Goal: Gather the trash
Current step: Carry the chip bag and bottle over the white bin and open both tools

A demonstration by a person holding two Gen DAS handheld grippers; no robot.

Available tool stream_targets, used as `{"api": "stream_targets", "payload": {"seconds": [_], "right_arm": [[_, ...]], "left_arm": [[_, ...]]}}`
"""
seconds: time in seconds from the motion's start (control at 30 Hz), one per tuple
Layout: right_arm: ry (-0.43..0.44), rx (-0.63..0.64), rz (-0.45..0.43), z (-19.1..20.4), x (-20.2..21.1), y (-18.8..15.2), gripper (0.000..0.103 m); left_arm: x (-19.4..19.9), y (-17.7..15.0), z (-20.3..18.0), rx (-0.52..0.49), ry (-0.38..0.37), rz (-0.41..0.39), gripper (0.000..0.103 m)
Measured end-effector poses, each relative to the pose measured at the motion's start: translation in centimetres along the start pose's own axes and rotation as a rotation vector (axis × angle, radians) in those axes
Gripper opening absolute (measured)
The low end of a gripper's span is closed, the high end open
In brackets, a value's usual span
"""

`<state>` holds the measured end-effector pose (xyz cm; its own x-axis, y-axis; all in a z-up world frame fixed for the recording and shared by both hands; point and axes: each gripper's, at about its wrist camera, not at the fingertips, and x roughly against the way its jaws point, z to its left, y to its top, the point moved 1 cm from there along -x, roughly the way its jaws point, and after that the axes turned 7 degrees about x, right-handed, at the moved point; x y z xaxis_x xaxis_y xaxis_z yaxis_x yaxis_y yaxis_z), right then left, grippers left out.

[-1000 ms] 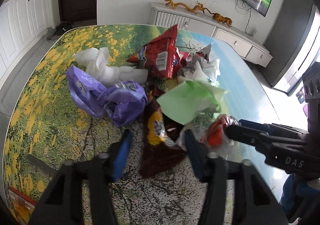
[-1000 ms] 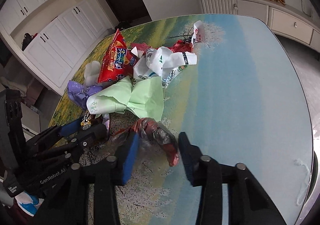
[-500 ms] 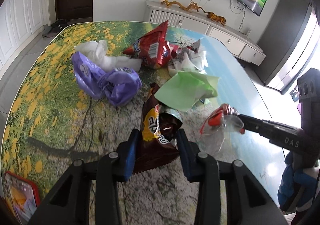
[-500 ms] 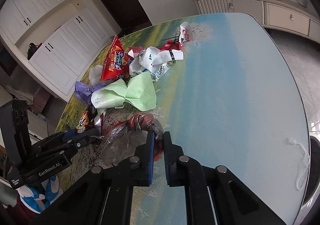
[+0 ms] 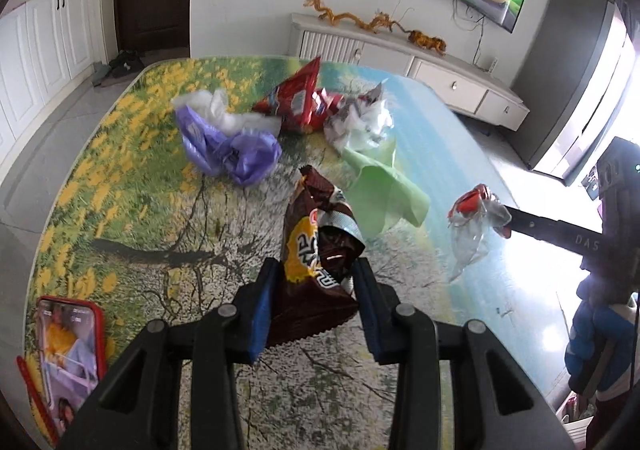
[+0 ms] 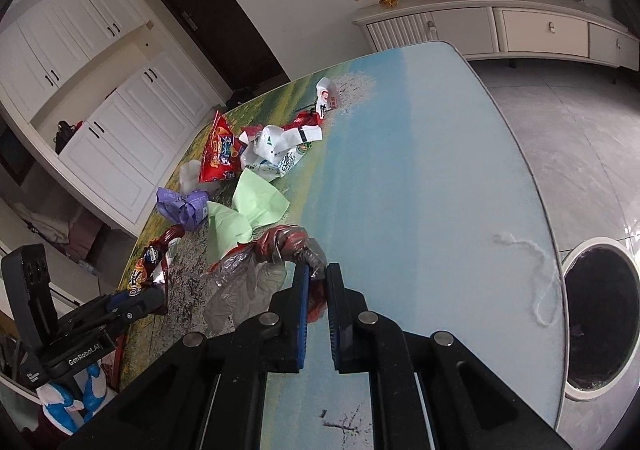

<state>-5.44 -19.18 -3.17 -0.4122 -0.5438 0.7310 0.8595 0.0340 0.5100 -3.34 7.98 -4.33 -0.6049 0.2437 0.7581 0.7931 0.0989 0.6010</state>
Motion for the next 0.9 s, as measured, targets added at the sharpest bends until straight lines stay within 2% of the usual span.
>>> {"api": "stream_targets", "payload": {"seconds": [0.23,0.43,0.67,0.9], "right_arm": [[-0.029,-0.055,-0.101,-2.3,3.7,0.2,0.009],[-0.101,-0.120,-0.215,-6.0,8.5,0.0,0.009],[-0.227,-0.257,-0.328,-12.7,13.8,-1.7,0.009],[-0.356,-0.417,-0.375,-19.8,17.1,-4.8,0.009]], "left_arm": [[2.2,1.6,-3.4,-0.052,-0.060,-0.063,0.036],[2.4,3.3,-8.1,-0.129,-0.116,-0.087,0.036],[1.4,4.8,-17.2,-0.303,-0.196,-0.093,0.036],[-1.9,4.4,-27.7,-0.485,-0.274,-0.041,0.036]]}}
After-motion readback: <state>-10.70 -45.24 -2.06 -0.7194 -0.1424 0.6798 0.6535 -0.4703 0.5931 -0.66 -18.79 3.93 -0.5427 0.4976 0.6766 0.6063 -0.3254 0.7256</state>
